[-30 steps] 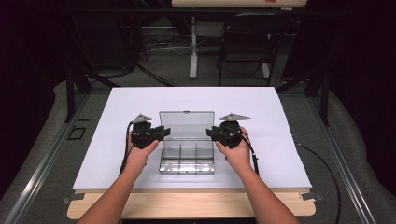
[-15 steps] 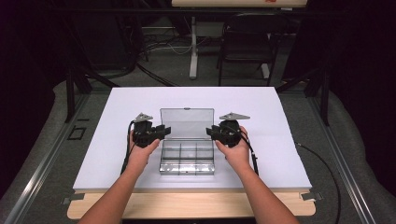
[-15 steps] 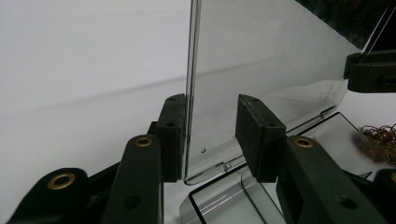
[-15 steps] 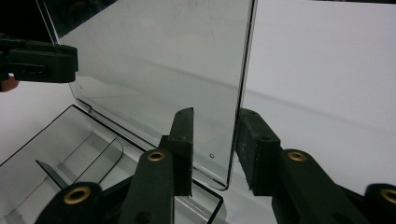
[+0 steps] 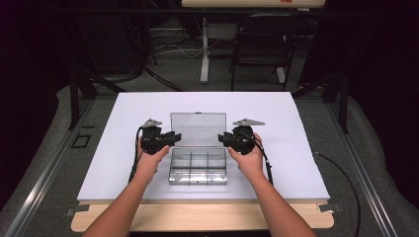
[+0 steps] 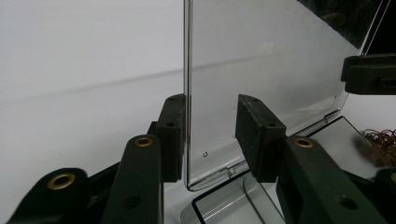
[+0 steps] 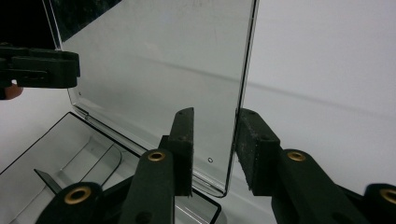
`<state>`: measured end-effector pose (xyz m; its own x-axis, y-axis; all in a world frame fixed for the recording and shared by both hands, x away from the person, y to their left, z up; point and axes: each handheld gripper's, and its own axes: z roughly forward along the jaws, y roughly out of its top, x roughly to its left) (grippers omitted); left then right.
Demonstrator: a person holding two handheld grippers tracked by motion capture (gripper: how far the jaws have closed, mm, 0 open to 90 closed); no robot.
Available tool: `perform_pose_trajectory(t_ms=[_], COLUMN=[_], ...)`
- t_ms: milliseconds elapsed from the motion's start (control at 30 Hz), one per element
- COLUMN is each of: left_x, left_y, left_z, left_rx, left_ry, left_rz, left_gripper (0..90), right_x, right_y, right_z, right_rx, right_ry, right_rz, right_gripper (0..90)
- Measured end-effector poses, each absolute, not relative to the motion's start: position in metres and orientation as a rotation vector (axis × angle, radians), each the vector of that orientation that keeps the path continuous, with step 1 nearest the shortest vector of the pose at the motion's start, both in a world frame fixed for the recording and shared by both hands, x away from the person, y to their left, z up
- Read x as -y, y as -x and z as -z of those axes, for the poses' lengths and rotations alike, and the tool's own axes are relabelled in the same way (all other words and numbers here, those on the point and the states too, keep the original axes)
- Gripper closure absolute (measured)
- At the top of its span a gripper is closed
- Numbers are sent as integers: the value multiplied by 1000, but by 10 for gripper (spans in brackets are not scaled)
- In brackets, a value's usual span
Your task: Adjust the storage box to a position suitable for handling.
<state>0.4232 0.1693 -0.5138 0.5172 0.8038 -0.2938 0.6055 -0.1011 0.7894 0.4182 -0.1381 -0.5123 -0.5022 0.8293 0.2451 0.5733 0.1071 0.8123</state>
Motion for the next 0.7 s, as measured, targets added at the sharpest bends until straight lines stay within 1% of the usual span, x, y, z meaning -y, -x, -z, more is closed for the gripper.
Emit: perform_pose_trajectory(t_ms=[700], left_x=[-167], left_y=[-431], left_z=[520], left_rx=[-1187], left_ry=[-1794], left_rz=[-262], left_gripper=[625], right_x=[137], right_y=[-425], right_z=[517], right_rx=[-2107], right_ry=[-1417], right_rz=[-1334], right_gripper=[683])
